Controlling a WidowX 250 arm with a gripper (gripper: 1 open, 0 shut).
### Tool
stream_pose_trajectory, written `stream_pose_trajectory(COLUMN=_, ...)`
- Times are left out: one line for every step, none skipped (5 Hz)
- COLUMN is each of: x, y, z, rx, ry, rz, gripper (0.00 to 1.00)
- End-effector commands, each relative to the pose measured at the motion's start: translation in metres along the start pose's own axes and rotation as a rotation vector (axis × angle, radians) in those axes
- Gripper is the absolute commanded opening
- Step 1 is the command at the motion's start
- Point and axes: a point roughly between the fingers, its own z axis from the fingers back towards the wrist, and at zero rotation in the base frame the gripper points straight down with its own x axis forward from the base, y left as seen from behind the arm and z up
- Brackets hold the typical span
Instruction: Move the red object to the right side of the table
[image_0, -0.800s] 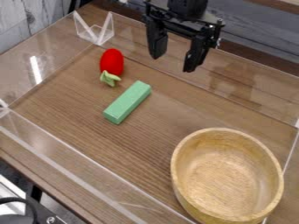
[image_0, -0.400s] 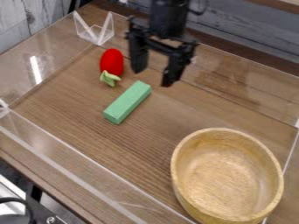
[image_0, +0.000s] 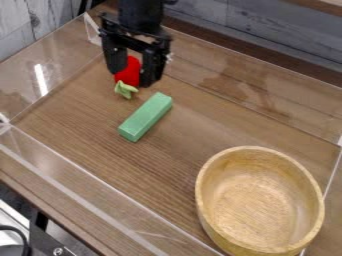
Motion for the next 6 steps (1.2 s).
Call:
stream_pose_trajectory(x=0.013, y=0.020, z=0.014, rx=0.023, ry=-0.094, rz=0.013, gripper=1.00)
stream_pose_trajectory(x=0.022, y=0.027, z=0.004, rx=0.024, ry=-0.099, rz=0.021, gripper=1.00)
stream_pose_trajectory(x=0.032, y=0.033, z=-0.007, rx=0.025, ry=-0.104, rz=0.031, gripper=1.00)
stream_pose_trajectory(x=0.042, y=0.039, z=-0.017, rx=0.027, ry=-0.102, rz=0.039, gripper=1.00)
stream_pose_trajectory(x=0.051, y=0.045, z=-0.025, rx=0.030, ry=-0.102, rz=0.048, gripper=1.00)
stream_pose_trajectory(x=0.057, y=0.049, z=-0.028, rx=0.029, ry=-0.107, rz=0.058, gripper=1.00)
